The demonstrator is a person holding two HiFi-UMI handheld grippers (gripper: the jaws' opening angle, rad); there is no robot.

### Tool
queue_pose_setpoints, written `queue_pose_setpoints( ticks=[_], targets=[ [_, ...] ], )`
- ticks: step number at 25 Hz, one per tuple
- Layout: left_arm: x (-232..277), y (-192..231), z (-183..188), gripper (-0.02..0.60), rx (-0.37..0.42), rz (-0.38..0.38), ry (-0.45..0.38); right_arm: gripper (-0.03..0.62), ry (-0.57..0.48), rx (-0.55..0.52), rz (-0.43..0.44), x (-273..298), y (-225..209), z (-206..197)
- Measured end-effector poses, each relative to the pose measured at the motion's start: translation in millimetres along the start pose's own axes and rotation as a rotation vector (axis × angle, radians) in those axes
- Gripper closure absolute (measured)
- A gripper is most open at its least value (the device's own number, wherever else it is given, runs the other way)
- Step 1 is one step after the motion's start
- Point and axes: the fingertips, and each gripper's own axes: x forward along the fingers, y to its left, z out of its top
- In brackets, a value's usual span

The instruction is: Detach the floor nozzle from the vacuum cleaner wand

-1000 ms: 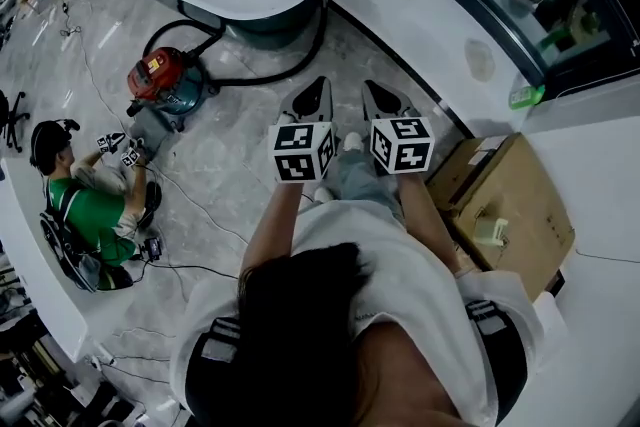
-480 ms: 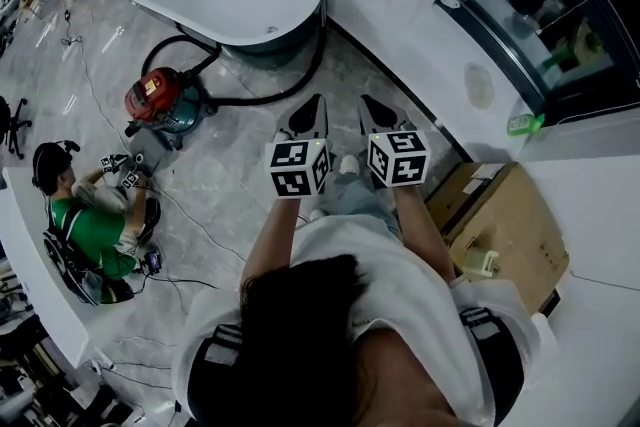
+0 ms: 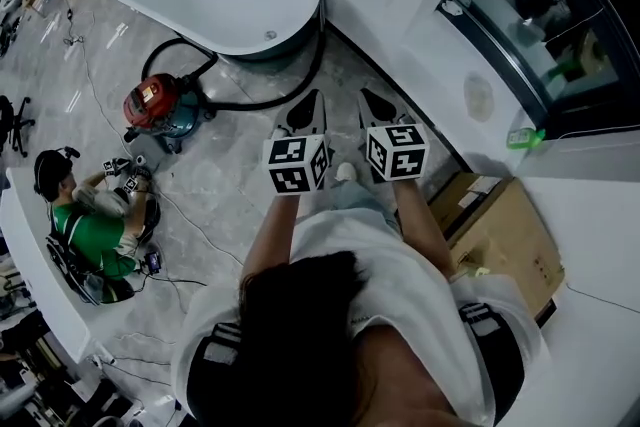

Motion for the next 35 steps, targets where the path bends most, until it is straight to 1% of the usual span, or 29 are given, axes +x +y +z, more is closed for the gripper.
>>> queue_pose_setpoints(
  ticks=[6, 11, 20, 26, 30, 32, 35],
  targets=[
    [28, -17, 0, 0.577, -0.01, 0.012, 0.001, 0.58, 0.015, -0.011, 0.025, 8, -30, 6],
    [47, -19, 3, 0.577, -0.012, 0.036, 0.01, 0.58, 0.021, -0.005, 0.05, 22, -45, 14],
    [61, -23, 4, 0.577, 0.003, 0.061, 0.021, 0.58, 0.029, 0.002, 0.09, 36, -54, 17],
    [65, -29, 7, 0.577, 0.001, 0.064, -0.004, 0.58, 0.018, -0.008, 0.093, 35, -63, 20],
    [66, -25, 9, 0.577, -0.006, 0.072, -0.002, 0.58, 0.009, 0.006, 0.083, 36, -64, 23],
    [66, -23, 10, 0.578, -0.014, 0.082, -0.003, 0.58, 0.009, 0.0, 0.093, 39, -62, 26],
    [72, -27, 10, 0.577, -0.013, 0.077, -0.003, 0.58, 0.003, -0.012, 0.094, 38, -65, 30]
  ],
)
